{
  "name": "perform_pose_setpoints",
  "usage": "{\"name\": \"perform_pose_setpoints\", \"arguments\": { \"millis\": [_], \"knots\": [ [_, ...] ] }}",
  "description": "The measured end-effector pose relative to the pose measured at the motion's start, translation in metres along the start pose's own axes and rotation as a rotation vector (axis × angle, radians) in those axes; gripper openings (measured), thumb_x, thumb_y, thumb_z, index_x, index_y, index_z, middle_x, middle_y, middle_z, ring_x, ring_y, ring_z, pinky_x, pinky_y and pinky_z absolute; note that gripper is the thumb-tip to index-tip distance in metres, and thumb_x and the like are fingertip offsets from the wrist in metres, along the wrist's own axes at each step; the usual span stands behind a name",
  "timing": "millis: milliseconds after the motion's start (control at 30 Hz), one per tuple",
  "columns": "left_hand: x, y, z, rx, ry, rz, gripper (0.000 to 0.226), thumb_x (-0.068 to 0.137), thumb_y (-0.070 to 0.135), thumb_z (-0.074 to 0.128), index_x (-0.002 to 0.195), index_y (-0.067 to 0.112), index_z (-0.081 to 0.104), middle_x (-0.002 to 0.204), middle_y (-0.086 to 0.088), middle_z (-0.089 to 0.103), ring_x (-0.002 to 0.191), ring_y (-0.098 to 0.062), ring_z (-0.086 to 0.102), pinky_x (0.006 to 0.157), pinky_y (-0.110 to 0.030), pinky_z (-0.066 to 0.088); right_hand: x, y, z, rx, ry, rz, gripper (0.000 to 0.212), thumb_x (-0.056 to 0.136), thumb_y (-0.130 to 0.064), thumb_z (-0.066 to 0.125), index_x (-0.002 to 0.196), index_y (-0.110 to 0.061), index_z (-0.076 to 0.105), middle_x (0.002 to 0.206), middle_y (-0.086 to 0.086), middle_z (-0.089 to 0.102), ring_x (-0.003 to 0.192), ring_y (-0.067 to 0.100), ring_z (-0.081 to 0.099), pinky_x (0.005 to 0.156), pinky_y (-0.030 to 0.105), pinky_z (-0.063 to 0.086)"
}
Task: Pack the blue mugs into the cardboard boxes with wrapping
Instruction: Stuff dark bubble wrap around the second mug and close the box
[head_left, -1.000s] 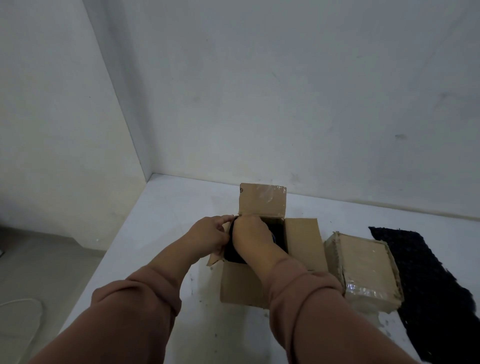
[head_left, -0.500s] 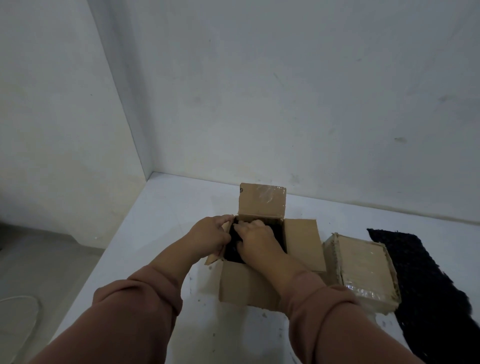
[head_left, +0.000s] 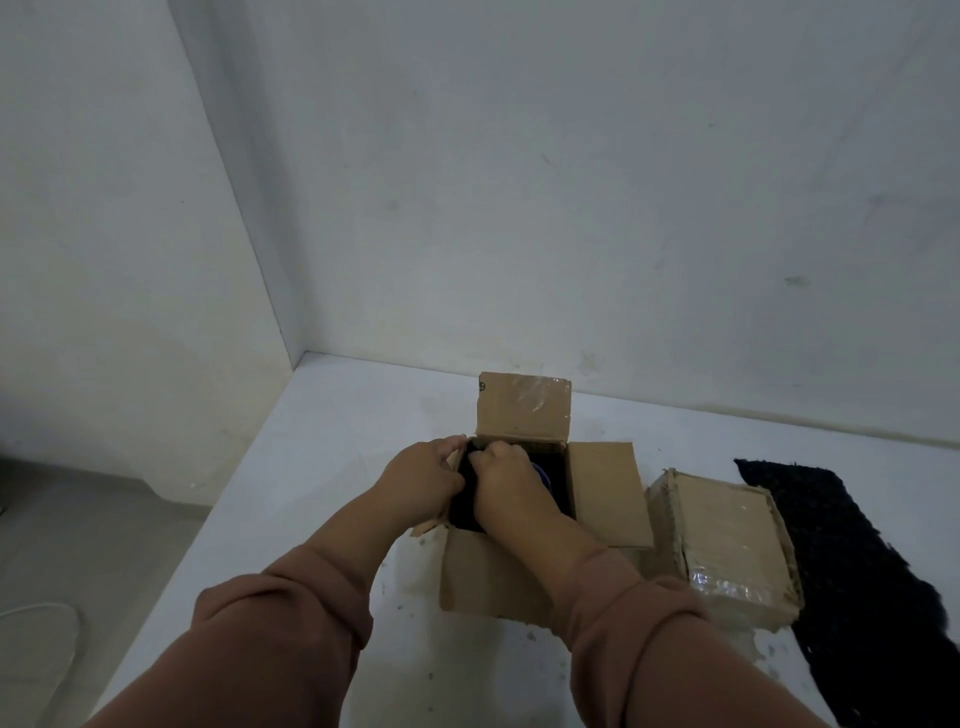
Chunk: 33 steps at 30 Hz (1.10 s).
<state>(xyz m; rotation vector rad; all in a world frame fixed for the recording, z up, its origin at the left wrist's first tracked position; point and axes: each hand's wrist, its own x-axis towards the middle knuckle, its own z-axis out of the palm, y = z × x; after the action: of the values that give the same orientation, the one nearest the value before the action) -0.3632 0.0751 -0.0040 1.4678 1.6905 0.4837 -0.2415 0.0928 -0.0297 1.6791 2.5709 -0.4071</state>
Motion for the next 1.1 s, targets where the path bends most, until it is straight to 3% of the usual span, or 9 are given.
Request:
{"name": "perform_pose_setpoints", "arguments": {
  "millis": [100,300,367,433,567,767,933,1033,1100],
  "knots": [
    [-0.002,0.003,0.002,0.054,0.001,0.016,0.058,0.088,0.005,0.048,0.143,0.022,0.039,0.122,-0.017,0.061,0.102,-0.029,0.059,0.085,-0.03,0.044,0.005,0.006,0.01,-0.008,-0.071,0.025,0.027,0.091,-0.016,0.052,0.117,-0.011,0.059,0.125,0.01,0.054,0.118,0.028,0.046,0.103,0.036,0.038],
    [-0.001,0.003,0.004,0.144,0.017,-0.006,0.058,0.09,0.008,0.046,0.144,0.023,0.037,0.13,-0.016,0.058,0.116,-0.03,0.055,0.092,-0.032,0.044,0.012,-0.002,0.012,-0.048,-0.063,0.02,0.025,0.094,-0.017,0.05,0.114,-0.005,0.061,0.123,0.012,0.05,0.118,0.032,0.039,0.096,0.036,0.039],
    [-0.002,0.002,0.005,0.162,0.044,-0.015,0.054,0.09,0.009,0.046,0.141,0.022,0.041,0.125,-0.013,0.061,0.111,-0.028,0.057,0.086,-0.03,0.044,0.004,0.0,0.006,0.025,-0.077,0.012,0.03,0.091,-0.021,0.053,0.118,-0.008,0.06,0.126,0.01,0.05,0.121,0.033,0.041,0.1,0.037,0.039],
    [-0.002,0.002,0.006,0.197,0.062,-0.02,0.044,0.089,0.013,0.047,0.133,0.019,0.049,0.118,-0.011,0.064,0.101,-0.026,0.06,0.078,-0.027,0.043,-0.012,0.012,-0.003,0.129,0.083,0.049,0.033,0.086,-0.02,0.055,0.117,-0.011,0.061,0.124,0.008,0.053,0.118,0.032,0.046,0.097,0.035,0.042],
    [-0.002,0.006,0.012,0.309,0.044,-0.014,0.029,0.09,0.017,0.049,0.118,0.01,0.055,0.107,-0.012,0.067,0.075,-0.023,0.056,0.067,-0.03,0.046,-0.049,0.047,-0.018,0.041,0.371,0.426,0.042,0.083,-0.017,0.05,0.125,-0.022,0.05,0.138,0.003,0.038,0.125,0.026,0.035,0.1,0.038,0.033],
    [0.0,0.007,0.024,0.357,0.034,0.033,0.03,0.093,0.019,0.05,0.122,0.01,0.051,0.116,-0.013,0.064,0.1,-0.03,0.061,0.077,-0.029,0.043,-0.045,0.042,0.009,0.761,0.363,0.563,0.03,0.093,-0.009,0.043,0.121,-0.014,0.05,0.128,0.008,0.043,0.094,0.017,0.045,0.08,0.028,0.041],
    [0.001,0.007,0.027,0.341,0.072,0.02,0.032,0.095,0.022,0.049,0.124,0.009,0.052,0.119,-0.014,0.064,0.106,-0.03,0.06,0.088,-0.035,0.046,-0.039,0.044,0.017,0.85,0.41,0.615,0.029,0.098,-0.016,0.037,0.124,-0.016,0.05,0.126,0.004,0.046,0.08,0.005,0.047,0.066,0.013,0.041],
    [0.007,0.007,0.03,0.356,0.163,-0.05,0.04,0.093,0.047,0.048,0.109,0.01,0.053,0.103,-0.011,0.065,0.092,-0.027,0.061,0.075,-0.035,0.047,-0.039,0.039,0.015,0.857,0.44,0.624,0.028,0.099,-0.024,0.034,0.124,-0.022,0.048,0.12,0.008,0.051,0.092,0.02,0.054,0.08,0.038,0.052],
    [0.013,0.009,0.032,0.381,0.194,-0.092,0.04,0.088,0.052,0.054,0.095,0.013,0.046,0.088,-0.006,0.059,0.079,-0.024,0.056,0.066,-0.032,0.042,-0.04,0.038,0.014,0.821,0.426,0.622,0.031,0.099,-0.025,0.034,0.127,-0.021,0.045,0.121,0.008,0.05,0.098,0.025,0.055,0.082,0.042,0.052]
  ]
}}
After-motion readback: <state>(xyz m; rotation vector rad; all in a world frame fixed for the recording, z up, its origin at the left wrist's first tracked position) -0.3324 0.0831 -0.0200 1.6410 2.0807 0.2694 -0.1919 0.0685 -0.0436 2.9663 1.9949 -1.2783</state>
